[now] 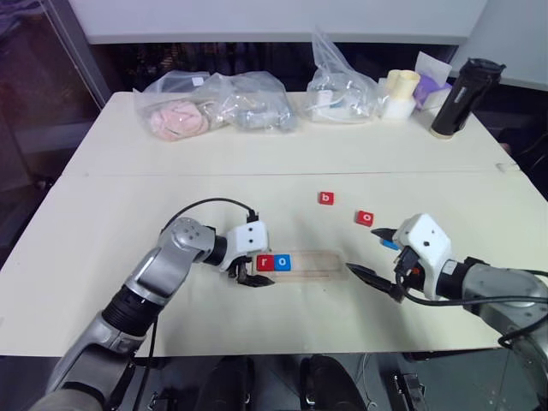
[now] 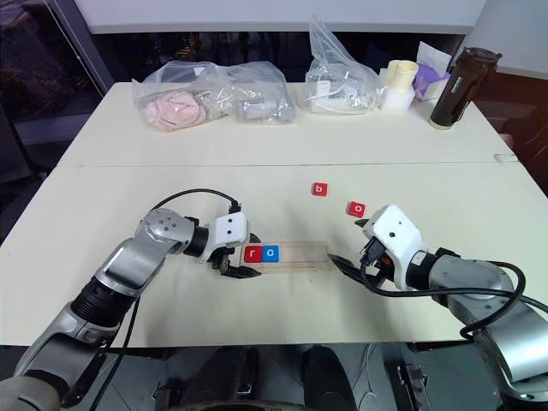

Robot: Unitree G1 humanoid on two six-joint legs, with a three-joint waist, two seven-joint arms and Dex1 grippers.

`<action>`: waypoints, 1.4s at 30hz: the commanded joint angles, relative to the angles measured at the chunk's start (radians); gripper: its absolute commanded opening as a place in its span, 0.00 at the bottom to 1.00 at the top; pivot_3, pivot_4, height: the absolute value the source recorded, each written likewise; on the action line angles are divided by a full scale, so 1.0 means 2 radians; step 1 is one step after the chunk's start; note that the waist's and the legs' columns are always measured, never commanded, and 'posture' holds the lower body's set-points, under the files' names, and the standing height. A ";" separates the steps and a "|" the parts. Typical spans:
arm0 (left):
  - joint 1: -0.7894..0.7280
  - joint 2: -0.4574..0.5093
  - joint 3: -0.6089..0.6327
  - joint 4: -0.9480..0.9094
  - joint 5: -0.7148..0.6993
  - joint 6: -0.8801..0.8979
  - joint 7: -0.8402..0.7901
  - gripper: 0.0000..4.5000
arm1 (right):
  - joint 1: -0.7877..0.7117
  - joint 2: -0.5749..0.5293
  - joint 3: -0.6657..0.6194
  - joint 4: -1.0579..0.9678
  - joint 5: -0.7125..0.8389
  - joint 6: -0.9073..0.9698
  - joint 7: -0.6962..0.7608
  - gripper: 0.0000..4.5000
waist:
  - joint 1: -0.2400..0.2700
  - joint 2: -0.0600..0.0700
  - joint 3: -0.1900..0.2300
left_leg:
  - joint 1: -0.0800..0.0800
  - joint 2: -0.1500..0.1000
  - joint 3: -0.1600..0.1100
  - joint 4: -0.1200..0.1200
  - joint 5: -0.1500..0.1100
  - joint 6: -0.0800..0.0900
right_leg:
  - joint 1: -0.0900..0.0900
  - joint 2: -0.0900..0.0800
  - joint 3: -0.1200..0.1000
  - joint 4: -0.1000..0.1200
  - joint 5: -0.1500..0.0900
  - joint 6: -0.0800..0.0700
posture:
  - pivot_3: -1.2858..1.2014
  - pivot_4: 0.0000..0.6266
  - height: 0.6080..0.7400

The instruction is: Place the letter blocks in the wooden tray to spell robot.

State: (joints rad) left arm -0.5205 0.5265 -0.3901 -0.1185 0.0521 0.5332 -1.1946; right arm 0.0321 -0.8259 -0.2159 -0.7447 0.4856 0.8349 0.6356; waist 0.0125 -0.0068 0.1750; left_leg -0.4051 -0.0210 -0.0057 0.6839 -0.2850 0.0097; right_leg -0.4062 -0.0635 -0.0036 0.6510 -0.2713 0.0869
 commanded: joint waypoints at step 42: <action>0.035 0.090 0.211 -0.048 -0.279 -0.028 -0.006 0.99 | -0.167 0.081 0.040 0.070 0.006 0.059 -0.098 1.00 | -0.010 0.000 0.000 | -0.001 0.000 0.000 0.000 0.000 0.000 | -0.002 -0.001 0.000 -0.001 0.000 -0.002 | 0.52 0.24 1.00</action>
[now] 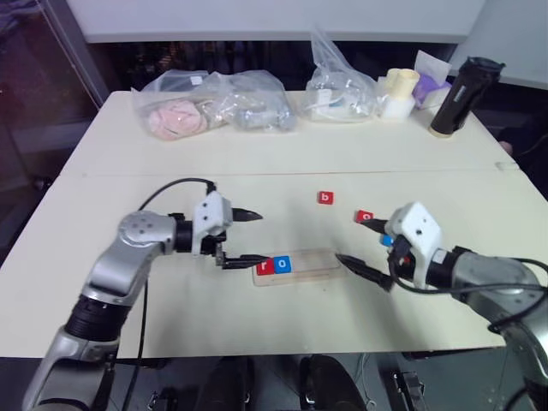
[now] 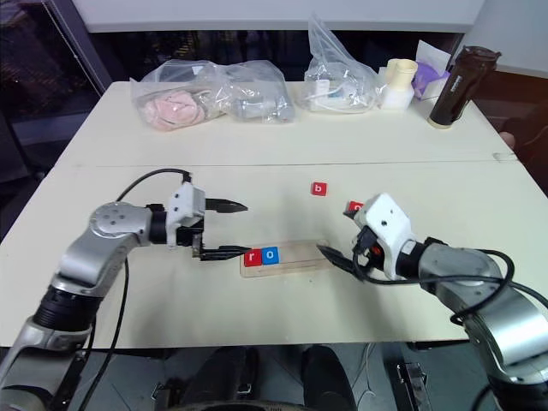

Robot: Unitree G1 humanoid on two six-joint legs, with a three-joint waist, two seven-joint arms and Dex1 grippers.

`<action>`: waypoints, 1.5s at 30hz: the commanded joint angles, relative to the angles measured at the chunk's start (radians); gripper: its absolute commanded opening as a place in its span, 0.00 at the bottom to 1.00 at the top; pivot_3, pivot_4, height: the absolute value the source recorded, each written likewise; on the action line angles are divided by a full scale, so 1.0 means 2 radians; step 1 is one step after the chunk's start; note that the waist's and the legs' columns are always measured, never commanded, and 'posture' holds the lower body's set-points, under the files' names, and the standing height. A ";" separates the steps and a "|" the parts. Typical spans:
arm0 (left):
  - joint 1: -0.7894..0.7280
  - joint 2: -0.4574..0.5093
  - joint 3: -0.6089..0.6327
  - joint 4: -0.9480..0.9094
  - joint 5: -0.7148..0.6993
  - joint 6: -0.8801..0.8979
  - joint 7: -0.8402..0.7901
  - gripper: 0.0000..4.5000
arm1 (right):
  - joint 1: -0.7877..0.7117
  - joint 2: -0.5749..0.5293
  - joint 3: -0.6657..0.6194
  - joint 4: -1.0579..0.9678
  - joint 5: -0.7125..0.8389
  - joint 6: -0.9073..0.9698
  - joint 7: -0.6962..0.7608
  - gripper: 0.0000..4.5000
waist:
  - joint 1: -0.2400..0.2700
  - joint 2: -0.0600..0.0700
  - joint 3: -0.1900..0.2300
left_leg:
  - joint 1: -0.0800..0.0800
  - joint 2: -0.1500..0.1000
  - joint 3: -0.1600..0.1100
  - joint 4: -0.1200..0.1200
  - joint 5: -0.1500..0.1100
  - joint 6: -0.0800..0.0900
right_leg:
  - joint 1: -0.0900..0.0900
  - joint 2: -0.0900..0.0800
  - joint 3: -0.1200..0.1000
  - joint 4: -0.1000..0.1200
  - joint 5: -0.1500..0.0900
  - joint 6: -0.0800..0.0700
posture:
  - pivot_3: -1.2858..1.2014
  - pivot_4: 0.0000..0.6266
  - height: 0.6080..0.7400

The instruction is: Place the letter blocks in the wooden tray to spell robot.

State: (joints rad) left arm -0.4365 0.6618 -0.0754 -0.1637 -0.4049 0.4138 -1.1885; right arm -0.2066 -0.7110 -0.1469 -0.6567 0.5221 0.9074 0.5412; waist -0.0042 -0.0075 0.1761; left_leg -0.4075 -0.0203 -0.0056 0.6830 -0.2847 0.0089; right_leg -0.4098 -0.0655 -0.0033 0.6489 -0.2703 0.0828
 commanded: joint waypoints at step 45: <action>0.071 0.057 0.102 -0.129 -0.121 0.061 0.070 1.00 | -0.335 0.361 0.052 0.588 -0.198 -0.018 -0.306 0.58 | -0.023 0.000 -0.001 | 0.006 0.000 0.001 -0.007 0.003 -0.004 | 0.001 0.001 0.001 0.000 0.001 -0.001 | 0.52 0.24 1.00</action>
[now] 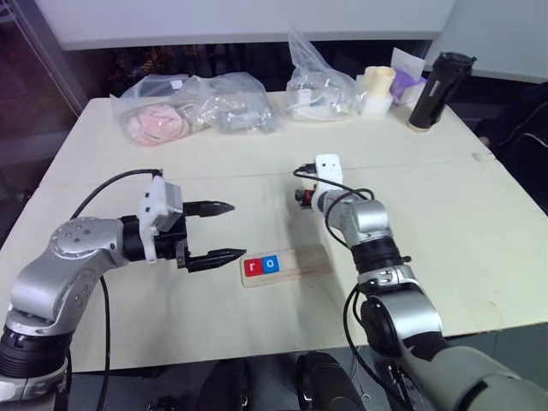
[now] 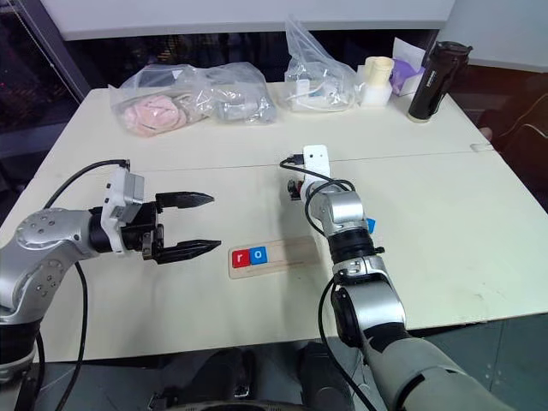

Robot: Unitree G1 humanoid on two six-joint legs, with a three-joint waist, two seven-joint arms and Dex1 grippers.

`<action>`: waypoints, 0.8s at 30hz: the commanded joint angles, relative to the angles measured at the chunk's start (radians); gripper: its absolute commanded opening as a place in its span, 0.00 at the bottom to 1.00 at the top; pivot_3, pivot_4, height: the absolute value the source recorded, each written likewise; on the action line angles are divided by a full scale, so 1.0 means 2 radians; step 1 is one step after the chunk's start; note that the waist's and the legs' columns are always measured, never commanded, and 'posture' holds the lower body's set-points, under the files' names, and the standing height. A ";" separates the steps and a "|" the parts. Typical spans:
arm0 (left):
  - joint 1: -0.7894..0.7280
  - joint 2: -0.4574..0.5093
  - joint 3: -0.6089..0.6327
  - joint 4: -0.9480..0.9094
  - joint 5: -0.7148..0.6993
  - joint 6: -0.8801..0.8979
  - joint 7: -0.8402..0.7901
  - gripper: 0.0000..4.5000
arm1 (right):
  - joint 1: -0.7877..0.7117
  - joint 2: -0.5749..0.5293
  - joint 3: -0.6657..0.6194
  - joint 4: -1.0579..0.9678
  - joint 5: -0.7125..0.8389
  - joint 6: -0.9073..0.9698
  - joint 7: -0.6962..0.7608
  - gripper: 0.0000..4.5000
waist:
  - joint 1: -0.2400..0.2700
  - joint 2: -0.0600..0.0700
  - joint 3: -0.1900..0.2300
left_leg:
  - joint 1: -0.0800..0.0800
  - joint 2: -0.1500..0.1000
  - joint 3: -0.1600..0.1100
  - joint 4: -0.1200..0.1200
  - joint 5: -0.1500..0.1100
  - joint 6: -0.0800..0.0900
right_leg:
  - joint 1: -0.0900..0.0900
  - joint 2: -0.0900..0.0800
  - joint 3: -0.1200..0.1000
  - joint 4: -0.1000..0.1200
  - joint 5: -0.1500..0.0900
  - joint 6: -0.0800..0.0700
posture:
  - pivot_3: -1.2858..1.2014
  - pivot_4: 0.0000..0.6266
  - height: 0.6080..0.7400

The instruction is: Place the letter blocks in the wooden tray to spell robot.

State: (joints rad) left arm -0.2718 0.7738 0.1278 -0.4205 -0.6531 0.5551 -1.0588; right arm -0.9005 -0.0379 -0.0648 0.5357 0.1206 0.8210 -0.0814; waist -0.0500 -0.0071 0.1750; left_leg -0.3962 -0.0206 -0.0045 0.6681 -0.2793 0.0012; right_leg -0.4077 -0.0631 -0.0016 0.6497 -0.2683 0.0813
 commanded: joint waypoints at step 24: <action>-0.073 -0.037 -0.055 0.076 0.033 -0.051 -0.020 1.00 | 0.248 -0.152 -0.098 -0.642 0.103 0.397 0.108 0.26 | 0.015 0.002 0.001 | -0.008 0.000 0.000 -0.003 0.001 0.000 | -0.009 0.000 0.000 -0.001 -0.001 -0.001 | 0.52 0.24 1.00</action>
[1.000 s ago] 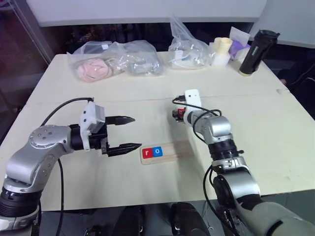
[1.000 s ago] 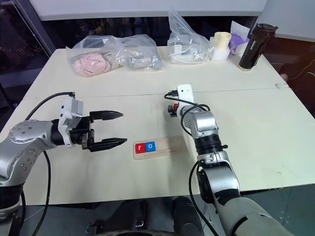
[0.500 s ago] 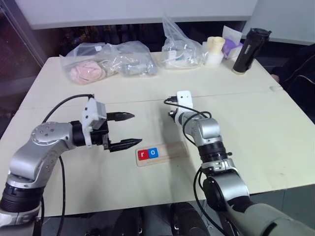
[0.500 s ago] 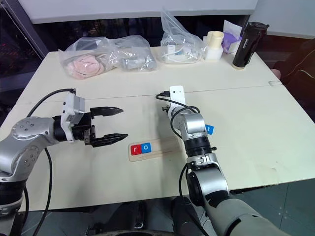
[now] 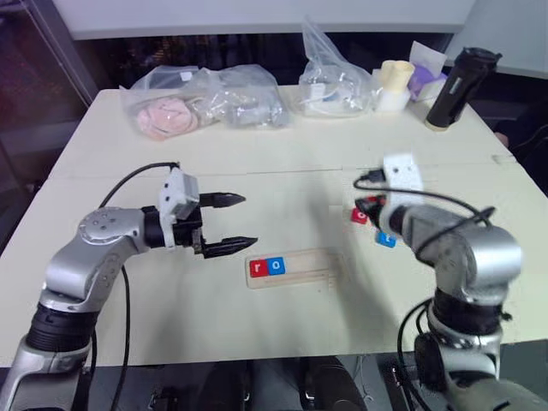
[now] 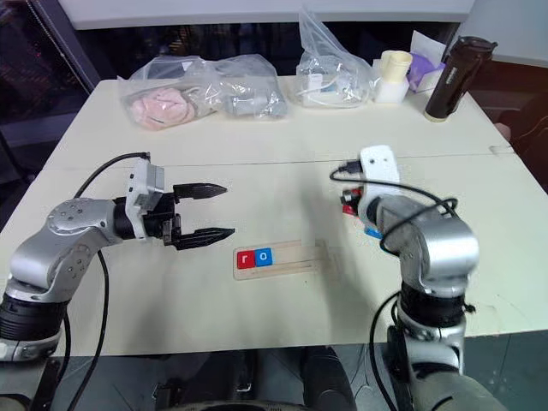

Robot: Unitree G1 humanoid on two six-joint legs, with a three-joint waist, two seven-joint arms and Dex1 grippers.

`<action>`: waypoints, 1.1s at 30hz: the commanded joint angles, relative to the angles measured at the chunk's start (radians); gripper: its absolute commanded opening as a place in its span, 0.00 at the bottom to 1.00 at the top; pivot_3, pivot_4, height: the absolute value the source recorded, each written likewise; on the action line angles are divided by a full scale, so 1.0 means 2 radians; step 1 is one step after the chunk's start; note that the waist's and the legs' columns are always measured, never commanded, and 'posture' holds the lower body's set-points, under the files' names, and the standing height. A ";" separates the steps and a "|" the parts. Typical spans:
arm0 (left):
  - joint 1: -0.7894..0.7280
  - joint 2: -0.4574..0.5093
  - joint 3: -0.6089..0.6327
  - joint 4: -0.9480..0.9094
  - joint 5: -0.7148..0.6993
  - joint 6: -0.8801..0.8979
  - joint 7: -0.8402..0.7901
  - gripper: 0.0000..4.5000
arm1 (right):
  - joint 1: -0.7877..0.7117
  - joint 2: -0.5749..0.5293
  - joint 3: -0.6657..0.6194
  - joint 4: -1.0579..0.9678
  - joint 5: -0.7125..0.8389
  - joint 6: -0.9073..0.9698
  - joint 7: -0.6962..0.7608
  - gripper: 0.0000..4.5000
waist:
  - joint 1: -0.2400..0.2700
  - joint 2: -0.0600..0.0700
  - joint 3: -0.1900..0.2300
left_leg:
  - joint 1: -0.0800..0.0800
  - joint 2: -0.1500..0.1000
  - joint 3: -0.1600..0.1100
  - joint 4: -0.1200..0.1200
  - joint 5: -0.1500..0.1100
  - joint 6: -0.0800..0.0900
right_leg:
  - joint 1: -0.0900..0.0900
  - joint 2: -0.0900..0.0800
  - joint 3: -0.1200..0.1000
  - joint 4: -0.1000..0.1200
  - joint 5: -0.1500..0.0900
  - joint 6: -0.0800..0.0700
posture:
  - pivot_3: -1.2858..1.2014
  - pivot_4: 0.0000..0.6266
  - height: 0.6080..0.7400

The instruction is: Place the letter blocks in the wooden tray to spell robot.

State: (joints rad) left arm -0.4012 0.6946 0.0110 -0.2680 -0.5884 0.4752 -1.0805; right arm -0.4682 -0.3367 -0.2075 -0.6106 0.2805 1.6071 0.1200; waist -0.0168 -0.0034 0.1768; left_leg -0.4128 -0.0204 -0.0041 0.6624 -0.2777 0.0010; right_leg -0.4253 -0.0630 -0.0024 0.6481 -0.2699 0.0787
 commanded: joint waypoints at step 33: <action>0.017 0.051 -0.005 -0.012 0.024 -0.054 -0.094 1.00 | 0.135 -0.093 -0.018 -0.168 0.059 0.001 0.088 0.99 | 0.001 0.000 0.000 | 0.002 0.000 0.000 0.002 0.001 0.001 | 0.003 0.001 0.000 0.001 0.000 0.000 | 0.52 0.24 1.00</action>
State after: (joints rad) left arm -0.3655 0.7851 -0.0139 -0.2720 -0.5398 0.3825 -1.2650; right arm -0.1560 -0.4307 -0.2428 -0.8742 0.3433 1.6072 0.2060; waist -0.0142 -0.0028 0.1775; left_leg -0.4090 -0.0213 -0.0035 0.6670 -0.2752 0.0032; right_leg -0.4200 -0.0618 -0.0026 0.6509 -0.2697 0.0789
